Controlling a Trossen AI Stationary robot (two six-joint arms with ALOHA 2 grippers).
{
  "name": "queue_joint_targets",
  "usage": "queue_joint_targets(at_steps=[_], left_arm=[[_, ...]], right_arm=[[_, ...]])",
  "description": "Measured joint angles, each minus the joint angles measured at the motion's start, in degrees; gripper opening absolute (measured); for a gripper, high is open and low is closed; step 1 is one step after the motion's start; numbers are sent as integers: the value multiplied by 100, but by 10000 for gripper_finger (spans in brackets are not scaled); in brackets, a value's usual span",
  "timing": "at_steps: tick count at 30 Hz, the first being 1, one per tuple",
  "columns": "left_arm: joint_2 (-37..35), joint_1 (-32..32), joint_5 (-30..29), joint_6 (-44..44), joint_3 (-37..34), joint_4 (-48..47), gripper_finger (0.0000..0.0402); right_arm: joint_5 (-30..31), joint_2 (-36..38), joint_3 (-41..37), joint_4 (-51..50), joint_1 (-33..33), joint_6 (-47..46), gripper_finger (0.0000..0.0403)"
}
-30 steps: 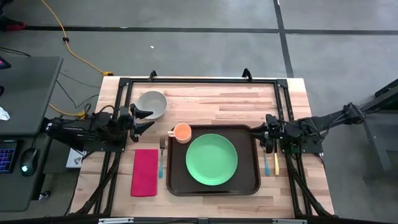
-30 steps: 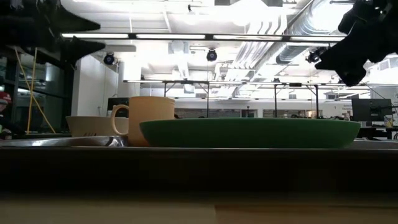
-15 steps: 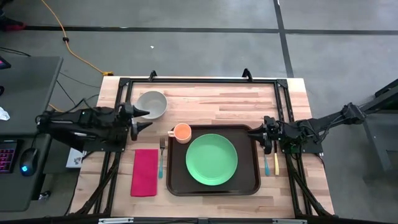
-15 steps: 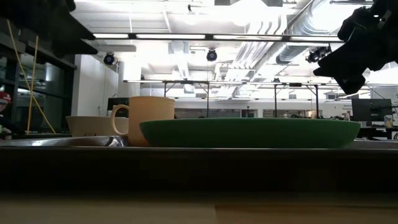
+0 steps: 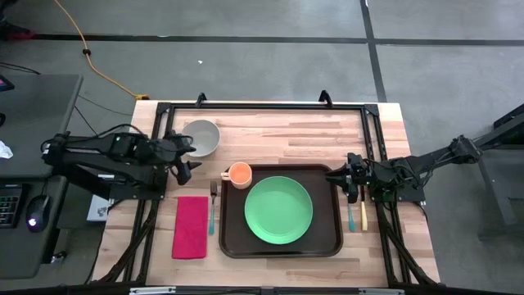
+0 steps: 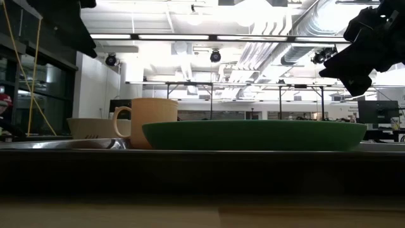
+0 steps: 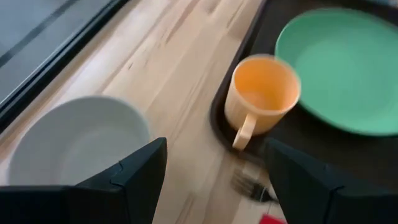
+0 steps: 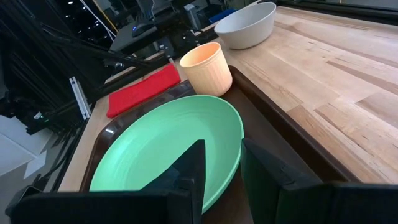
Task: Set up tray
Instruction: Put the gray bowl on top of the green plate on the brown serving tray
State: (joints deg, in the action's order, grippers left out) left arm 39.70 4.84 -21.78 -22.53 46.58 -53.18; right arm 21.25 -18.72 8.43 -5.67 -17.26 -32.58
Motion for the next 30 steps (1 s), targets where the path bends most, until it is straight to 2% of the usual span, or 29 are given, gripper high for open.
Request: queue_joint_targets(at_steps=[4, 9, 16, 22, 26, 30], left_arm=[[563, -55, -26, -47, 398, -488, 299], [1090, -741, 168, 12, 549, -577, 299], [1554, -2188, 1437, 1053, 550, -575, 299], [1816, -3340, 2206, 1957, 550, -569, 299], [2035, -3941, 2847, 2466, 550, -571, 299], [2281, -4270, 3305, 2821, 550, -571, 299]], right_arm=[[-1, 0, 0, 0, 0, 0, 78], [-1, 0, 0, 0, -2, 0, 78], [-87, 0, 2, 0, -1, 0, 78], [-87, 0, 3, 0, 0, 0, 78], [-87, 0, 4, 0, 0, 0, 78], [-87, 0, 4, 0, -2, 0, 78]])
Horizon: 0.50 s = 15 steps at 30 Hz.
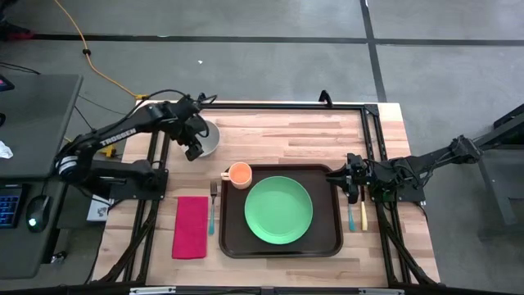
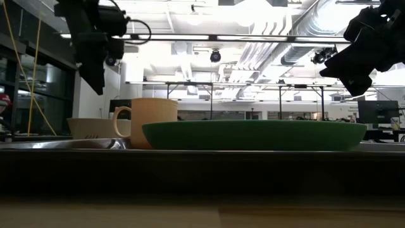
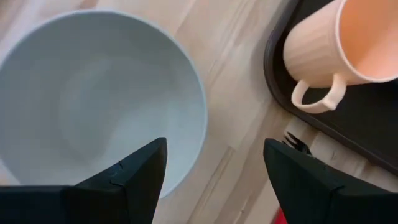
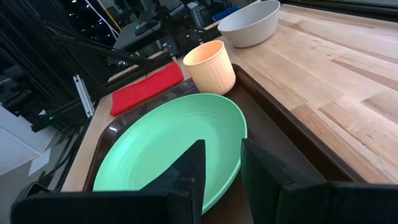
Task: Set up tray
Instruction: Put the gray bowl on top of the green plate on the brown serving tray
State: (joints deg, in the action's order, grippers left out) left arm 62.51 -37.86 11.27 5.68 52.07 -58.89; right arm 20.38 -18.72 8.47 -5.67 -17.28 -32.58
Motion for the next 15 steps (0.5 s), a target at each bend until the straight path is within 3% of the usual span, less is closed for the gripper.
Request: queue_joint_targets(at_steps=[15], left_arm=[[1025, 2, 428, 354, 0, 49, 299]], right_arm=[[111, -2, 2, 0, 0, 0, 78]])
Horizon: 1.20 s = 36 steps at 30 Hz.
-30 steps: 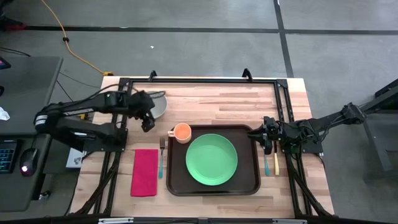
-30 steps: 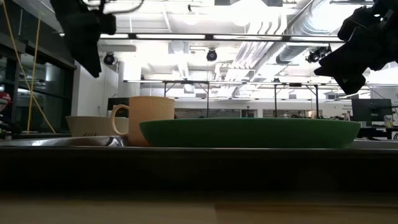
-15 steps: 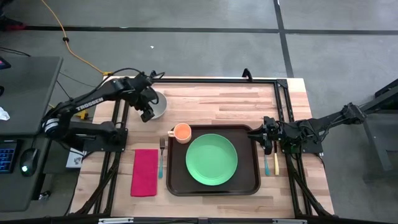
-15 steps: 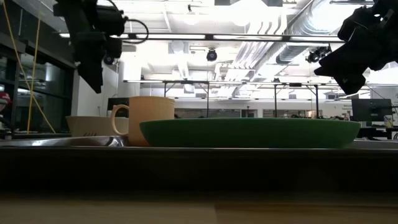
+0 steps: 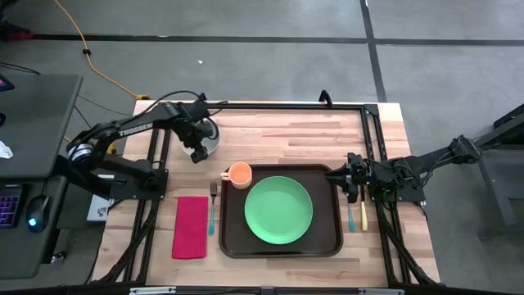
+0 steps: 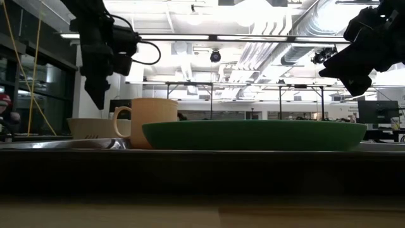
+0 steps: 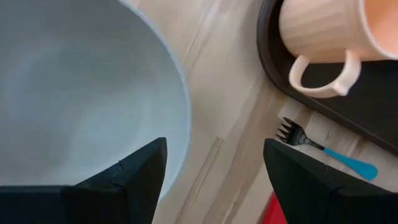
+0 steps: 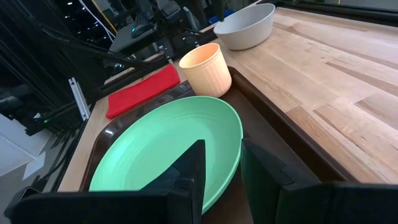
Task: Set up tray
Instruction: Put the gray bowl on top of the green plate on the brown serving tray
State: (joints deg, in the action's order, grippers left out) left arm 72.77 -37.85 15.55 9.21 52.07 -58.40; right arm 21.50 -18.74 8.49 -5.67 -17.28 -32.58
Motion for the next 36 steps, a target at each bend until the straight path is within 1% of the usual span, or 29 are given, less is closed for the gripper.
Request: queue_joint_targets(at_steps=[5, 13, 20, 25, 29, 36], left_arm=[[161, 0, -2, -6, -40, 69, 299], [178, 0, -6, -93, -265, 360, 299], [178, 0, -116, -203, -501, 659, 299], [178, 0, -152, -210, -503, 775, 299], [178, 0, -383, -221, -505, 934, 299], [178, 0, -534, -216, -505, 943, 299]], right_arm=[[0, 0, 0, 0, 0, 0, 78], [3, 0, 0, 0, 1, 2, 78], [372, 0, 0, 0, 1, 2, 78], [377, 0, 0, -1, 2, 50, 78], [368, 0, 0, -2, 2, 59, 78], [234, 0, 0, -2, 0, 51, 78]])
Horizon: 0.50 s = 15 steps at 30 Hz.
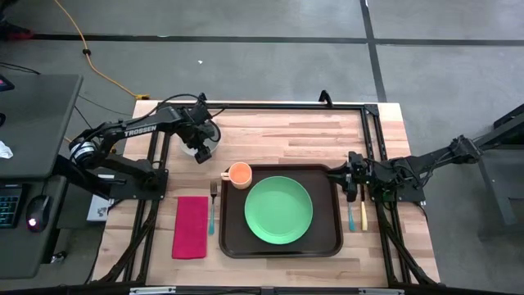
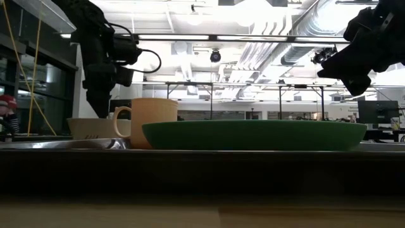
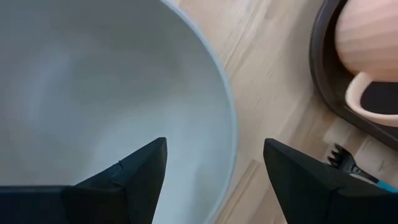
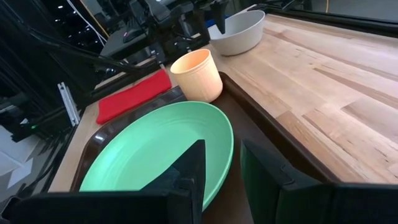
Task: Set up tray
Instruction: Put the gray bowl on top of the green plate on the brown serving tray
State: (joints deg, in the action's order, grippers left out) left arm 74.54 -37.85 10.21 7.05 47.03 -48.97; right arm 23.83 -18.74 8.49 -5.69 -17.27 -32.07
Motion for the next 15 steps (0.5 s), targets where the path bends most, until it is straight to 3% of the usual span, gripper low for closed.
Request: queue_joint_targets(at_steps=[15], left_arm=[[0, 0, 25, -4, 0, 2, 299]], right_arm=[[-24, 0, 0, 1, 1, -3, 78]])
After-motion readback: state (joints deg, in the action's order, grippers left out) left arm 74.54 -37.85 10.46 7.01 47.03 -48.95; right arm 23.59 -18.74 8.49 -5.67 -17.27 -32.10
